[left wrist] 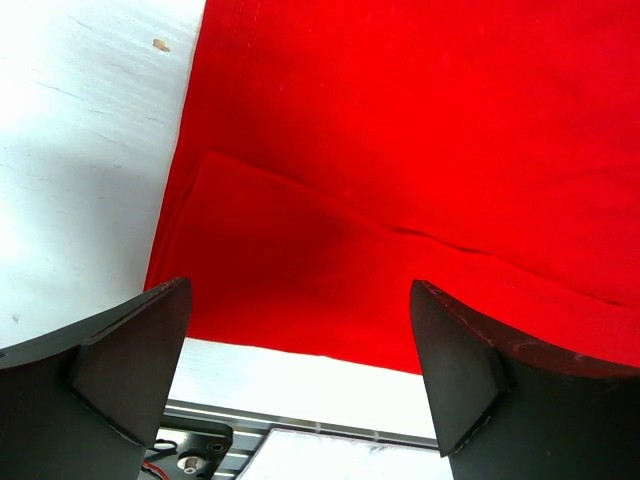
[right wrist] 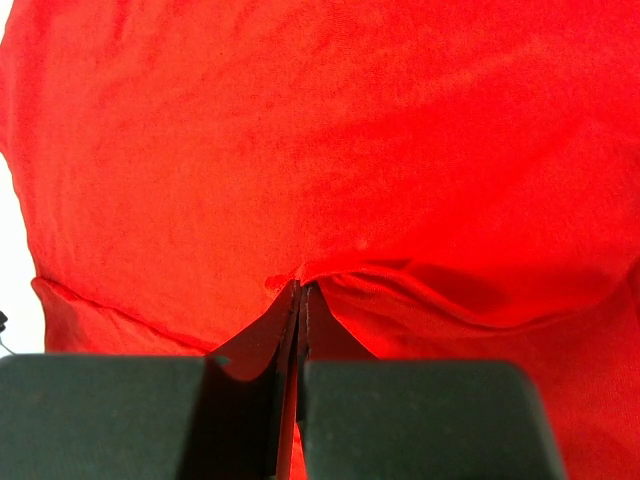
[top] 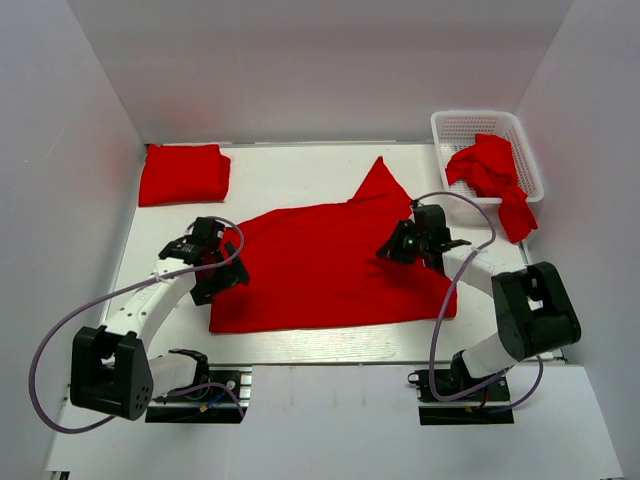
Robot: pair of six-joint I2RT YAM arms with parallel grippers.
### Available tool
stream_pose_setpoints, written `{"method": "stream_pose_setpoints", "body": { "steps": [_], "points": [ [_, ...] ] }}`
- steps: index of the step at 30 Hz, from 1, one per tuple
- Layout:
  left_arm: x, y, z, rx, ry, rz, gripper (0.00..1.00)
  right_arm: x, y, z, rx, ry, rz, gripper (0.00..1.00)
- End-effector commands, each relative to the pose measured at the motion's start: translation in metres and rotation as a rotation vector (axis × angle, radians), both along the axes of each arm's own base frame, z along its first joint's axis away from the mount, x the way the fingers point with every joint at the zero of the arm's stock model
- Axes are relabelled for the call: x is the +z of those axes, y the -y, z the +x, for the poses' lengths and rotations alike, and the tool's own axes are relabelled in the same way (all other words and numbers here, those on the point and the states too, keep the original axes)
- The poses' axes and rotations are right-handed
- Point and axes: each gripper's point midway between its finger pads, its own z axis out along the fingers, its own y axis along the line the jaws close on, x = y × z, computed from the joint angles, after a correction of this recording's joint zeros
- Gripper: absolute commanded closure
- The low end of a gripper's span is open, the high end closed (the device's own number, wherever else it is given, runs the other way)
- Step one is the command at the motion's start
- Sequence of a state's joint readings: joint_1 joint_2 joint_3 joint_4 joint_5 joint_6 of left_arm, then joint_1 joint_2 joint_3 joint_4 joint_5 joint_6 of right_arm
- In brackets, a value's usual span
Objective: Fold and stack the t-shirts
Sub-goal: Fold the flattened tshirt in 1/3 of the way
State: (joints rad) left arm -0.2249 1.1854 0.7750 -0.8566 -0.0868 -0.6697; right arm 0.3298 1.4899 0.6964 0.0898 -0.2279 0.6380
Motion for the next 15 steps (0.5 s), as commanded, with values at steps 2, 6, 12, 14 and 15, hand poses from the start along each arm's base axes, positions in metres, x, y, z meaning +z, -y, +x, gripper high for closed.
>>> {"method": "stream_pose_setpoints", "body": {
  "steps": [2,6,12,14,15],
  "points": [
    [0.008,0.001,0.012,-0.004,0.033,0.004,0.00,0.017,-0.016,0.017,0.090,0.084,0.017,1.00],
    [0.007,0.002,0.014,0.005,0.033,0.001,0.00,0.012,-0.026,0.020,0.149,0.075,0.005,1.00],
    [0.005,0.001,0.013,0.005,0.025,0.003,0.00,0.008,-0.034,0.023,0.173,0.063,-0.014,1.00],
    [0.005,0.001,0.013,0.005,0.025,0.003,0.00,0.006,-0.034,0.024,0.169,0.053,-0.022,1.00],
    [0.005,0.001,0.013,0.005,0.025,0.003,0.00,0.007,-0.034,0.026,0.166,0.056,-0.024,1.00]
  ]
}}
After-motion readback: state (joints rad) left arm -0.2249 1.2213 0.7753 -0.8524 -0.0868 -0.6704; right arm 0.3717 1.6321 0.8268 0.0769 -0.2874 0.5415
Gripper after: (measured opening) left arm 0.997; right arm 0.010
